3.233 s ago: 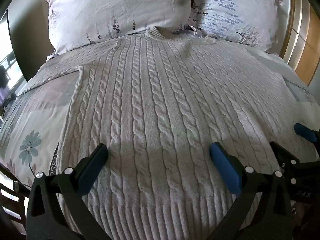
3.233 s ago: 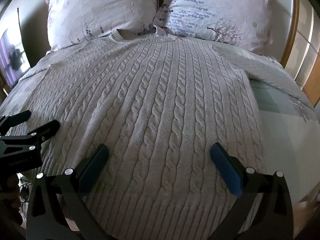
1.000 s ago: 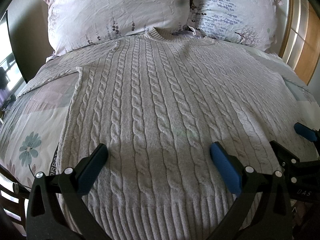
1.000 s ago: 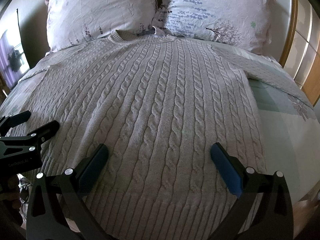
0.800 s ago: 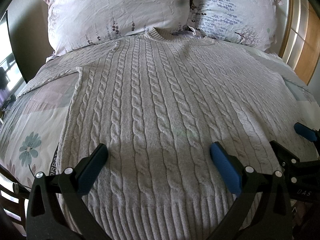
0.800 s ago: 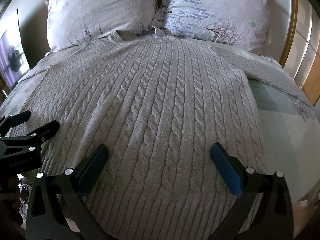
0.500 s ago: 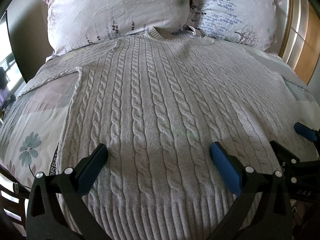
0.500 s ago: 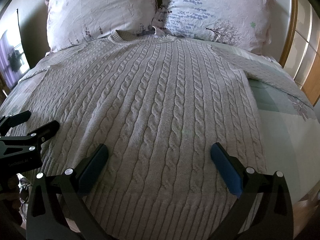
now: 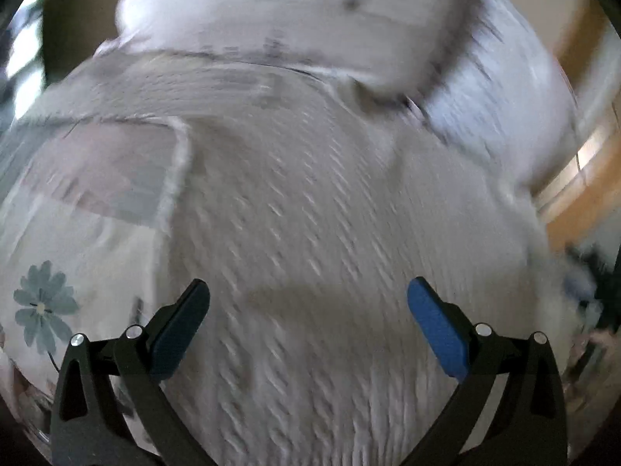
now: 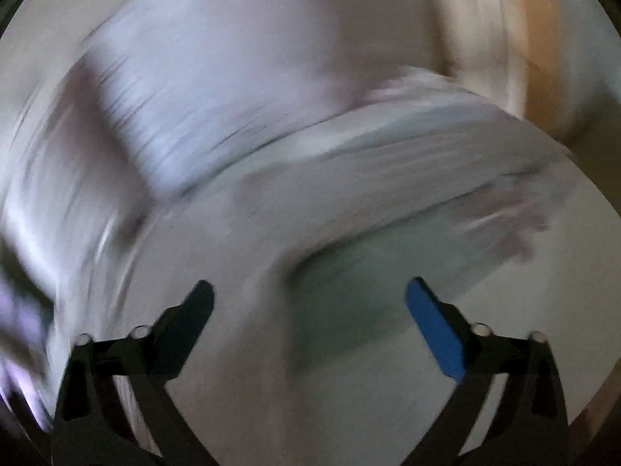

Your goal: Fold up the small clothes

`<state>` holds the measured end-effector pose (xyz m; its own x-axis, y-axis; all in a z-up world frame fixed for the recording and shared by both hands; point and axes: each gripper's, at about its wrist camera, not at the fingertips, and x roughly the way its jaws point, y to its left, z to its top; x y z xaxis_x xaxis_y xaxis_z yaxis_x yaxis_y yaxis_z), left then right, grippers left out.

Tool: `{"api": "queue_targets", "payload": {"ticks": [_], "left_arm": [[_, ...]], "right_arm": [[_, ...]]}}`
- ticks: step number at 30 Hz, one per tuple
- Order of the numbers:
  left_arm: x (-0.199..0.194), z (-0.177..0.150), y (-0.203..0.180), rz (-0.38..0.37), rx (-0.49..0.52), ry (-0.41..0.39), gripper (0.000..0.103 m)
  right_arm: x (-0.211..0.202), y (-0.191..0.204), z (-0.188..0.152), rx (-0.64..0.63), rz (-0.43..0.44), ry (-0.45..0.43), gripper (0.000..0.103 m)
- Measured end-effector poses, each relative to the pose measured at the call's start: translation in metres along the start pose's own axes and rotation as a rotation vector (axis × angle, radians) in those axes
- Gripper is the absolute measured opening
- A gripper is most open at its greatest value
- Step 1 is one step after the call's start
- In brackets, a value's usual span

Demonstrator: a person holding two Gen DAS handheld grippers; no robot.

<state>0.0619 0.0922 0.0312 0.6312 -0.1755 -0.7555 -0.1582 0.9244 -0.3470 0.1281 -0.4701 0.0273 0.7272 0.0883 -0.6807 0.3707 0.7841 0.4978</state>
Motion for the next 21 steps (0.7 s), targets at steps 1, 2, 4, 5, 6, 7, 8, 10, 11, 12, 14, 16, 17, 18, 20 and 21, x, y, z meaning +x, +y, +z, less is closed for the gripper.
{"api": "queue_targets", "payload": {"ticks": [1,2,4,5,6,7,8,10,11,12,14,16,17,18,20,21], "left_arm": [[-0.001,0.008,0.008,0.014,-0.035,-0.017,0.101],[-0.002,0.015,0.013,0.026,-0.057,-0.030,0.101],[-0.006,0.031,0.029,0.070,-0.104,-0.078,0.101],[-0.008,0.035,0.032,0.077,-0.116,-0.089,0.101],[-0.009,0.040,0.039,0.091,-0.137,-0.107,0.101],[-0.010,0.044,0.045,0.111,-0.155,-0.121,0.101],[-0.011,0.046,0.048,0.137,-0.172,-0.131,0.101],[-0.010,0.053,0.062,0.176,-0.220,-0.130,0.101],[-0.010,0.056,0.070,0.186,-0.259,-0.128,0.101],[-0.010,0.059,0.077,0.188,-0.279,-0.129,0.101],[-0.010,0.065,0.091,0.193,-0.323,-0.130,0.101],[-0.012,0.068,0.101,0.176,-0.336,-0.130,0.101],[-0.014,0.073,0.111,0.157,-0.354,-0.142,0.101],[-0.016,0.077,0.119,0.160,-0.369,-0.154,0.101],[-0.020,0.083,0.132,0.173,-0.397,-0.177,0.101],[-0.023,0.089,0.145,0.180,-0.431,-0.192,0.101]], "right_arm": [[0.008,-0.033,0.027,0.136,-0.011,0.001,0.084],[0.012,-0.054,0.041,0.217,-0.021,-0.005,0.079],[0.022,-0.098,0.066,0.395,-0.040,-0.023,0.074],[0.027,-0.115,0.073,0.452,-0.047,-0.021,0.073],[0.036,-0.131,0.079,0.509,-0.068,-0.001,0.064],[0.041,-0.139,0.081,0.534,-0.072,0.010,0.060],[0.044,-0.145,0.081,0.555,-0.070,0.011,0.053],[0.047,-0.149,0.083,0.574,-0.071,-0.014,0.047],[0.048,-0.154,0.086,0.580,-0.069,-0.023,0.042],[0.050,-0.156,0.087,0.585,-0.078,-0.031,0.032],[0.059,-0.156,0.088,0.581,-0.112,-0.036,0.012],[0.062,-0.147,0.096,0.539,-0.142,-0.043,0.008],[0.057,-0.133,0.102,0.483,-0.158,-0.072,0.007],[0.045,-0.103,0.106,0.365,-0.154,-0.124,0.007],[0.031,-0.050,0.109,0.175,-0.103,-0.170,0.007],[0.024,-0.016,0.106,0.082,-0.054,-0.193,0.007]]}}
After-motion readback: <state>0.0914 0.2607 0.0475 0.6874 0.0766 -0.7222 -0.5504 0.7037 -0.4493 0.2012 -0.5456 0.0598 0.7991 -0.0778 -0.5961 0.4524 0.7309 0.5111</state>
